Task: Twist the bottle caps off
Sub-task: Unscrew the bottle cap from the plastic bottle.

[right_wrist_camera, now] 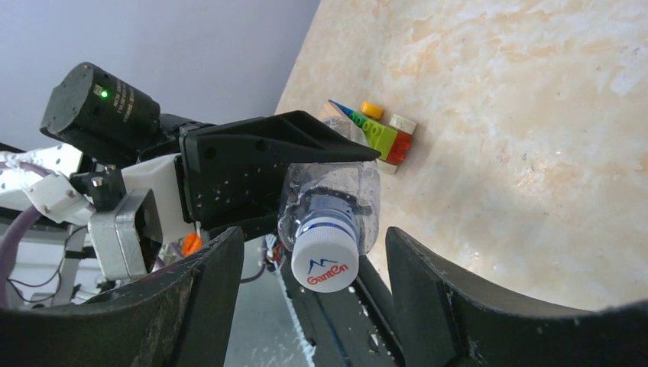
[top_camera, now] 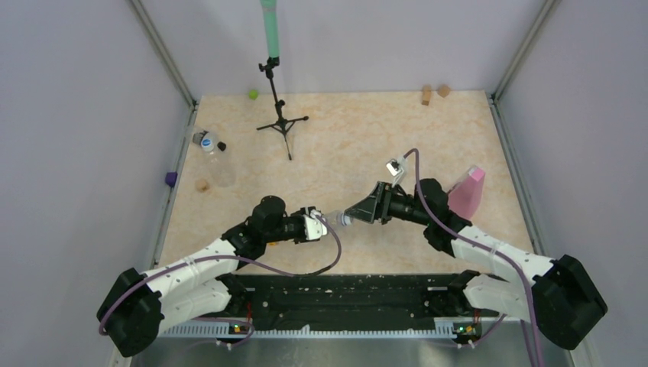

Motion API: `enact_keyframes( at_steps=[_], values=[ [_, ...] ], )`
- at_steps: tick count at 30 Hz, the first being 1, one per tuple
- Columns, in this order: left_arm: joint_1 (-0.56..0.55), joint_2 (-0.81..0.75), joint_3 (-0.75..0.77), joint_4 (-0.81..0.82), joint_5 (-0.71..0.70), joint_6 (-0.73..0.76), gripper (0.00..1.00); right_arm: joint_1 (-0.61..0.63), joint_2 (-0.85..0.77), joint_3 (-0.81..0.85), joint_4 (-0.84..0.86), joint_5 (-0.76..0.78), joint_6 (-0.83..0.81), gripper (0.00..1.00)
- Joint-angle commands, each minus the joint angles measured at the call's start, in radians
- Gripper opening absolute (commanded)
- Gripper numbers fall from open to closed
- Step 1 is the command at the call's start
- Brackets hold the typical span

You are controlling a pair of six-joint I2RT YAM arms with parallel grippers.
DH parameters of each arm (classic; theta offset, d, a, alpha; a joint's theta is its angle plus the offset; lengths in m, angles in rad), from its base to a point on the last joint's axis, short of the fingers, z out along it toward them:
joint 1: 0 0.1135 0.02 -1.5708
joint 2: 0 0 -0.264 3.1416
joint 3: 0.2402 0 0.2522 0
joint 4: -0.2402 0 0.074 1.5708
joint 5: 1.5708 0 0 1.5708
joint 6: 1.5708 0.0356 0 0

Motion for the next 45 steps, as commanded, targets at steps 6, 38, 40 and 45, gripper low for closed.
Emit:
enact_keyframes(
  at_steps=[6, 38, 40, 45],
  values=[
    [-0.003, -0.024, 0.037, 0.035, 0.013, 0.015, 0.01, 0.003, 0.025, 0.003, 0.067, -0.057, 0.082, 0.61],
    [-0.003, -0.019, 0.039, 0.048, -0.001, 0.012, 0.01, 0.004, 0.035, -0.008, -0.010, -0.096, 0.012, 0.27],
    [-0.003, -0.017, 0.040, 0.052, 0.000, -0.003, 0.01, 0.004, 0.020, 0.003, -0.031, -0.100, -0.040, 0.22],
    [-0.003, -0.013, 0.035, 0.071, 0.021, -0.028, 0.01, 0.004, -0.026, 0.038, -0.092, -0.050, -0.260, 0.11]
  ],
)
